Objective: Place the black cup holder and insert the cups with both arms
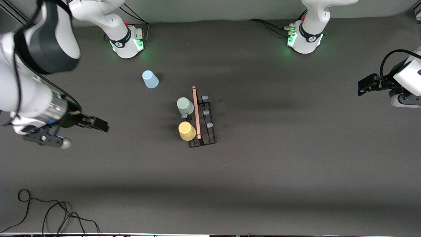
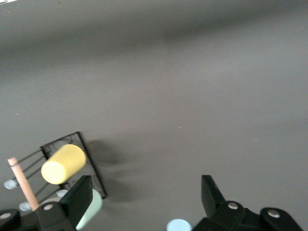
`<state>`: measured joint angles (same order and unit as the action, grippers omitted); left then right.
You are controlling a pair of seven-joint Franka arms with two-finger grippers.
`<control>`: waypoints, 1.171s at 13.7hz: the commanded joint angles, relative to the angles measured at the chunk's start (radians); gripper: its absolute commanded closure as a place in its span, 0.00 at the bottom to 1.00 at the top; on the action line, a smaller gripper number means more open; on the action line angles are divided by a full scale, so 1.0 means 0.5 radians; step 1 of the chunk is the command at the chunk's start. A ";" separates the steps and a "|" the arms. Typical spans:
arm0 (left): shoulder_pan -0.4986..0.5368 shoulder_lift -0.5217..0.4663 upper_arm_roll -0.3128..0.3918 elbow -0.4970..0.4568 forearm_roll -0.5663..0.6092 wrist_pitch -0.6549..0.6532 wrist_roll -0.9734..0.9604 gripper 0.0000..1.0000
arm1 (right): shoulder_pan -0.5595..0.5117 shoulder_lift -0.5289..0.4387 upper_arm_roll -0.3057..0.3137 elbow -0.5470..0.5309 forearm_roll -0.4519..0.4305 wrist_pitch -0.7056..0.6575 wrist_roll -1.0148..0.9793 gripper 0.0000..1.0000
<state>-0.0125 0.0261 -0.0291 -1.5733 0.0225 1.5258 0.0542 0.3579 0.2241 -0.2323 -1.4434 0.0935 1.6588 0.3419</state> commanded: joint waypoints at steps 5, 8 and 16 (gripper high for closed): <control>-0.021 -0.009 0.012 -0.004 0.022 0.029 -0.022 0.00 | -0.951 -0.518 0.920 -0.393 -0.162 -0.001 -0.055 0.00; -0.024 -0.009 0.012 -0.004 0.022 0.029 -0.022 0.00 | -1.017 -0.553 0.989 -0.405 -0.144 -0.019 -0.058 0.00; -0.024 -0.006 0.012 -0.004 0.022 0.032 -0.022 0.00 | -0.965 -0.546 0.793 -0.341 -0.135 -0.127 -0.141 0.00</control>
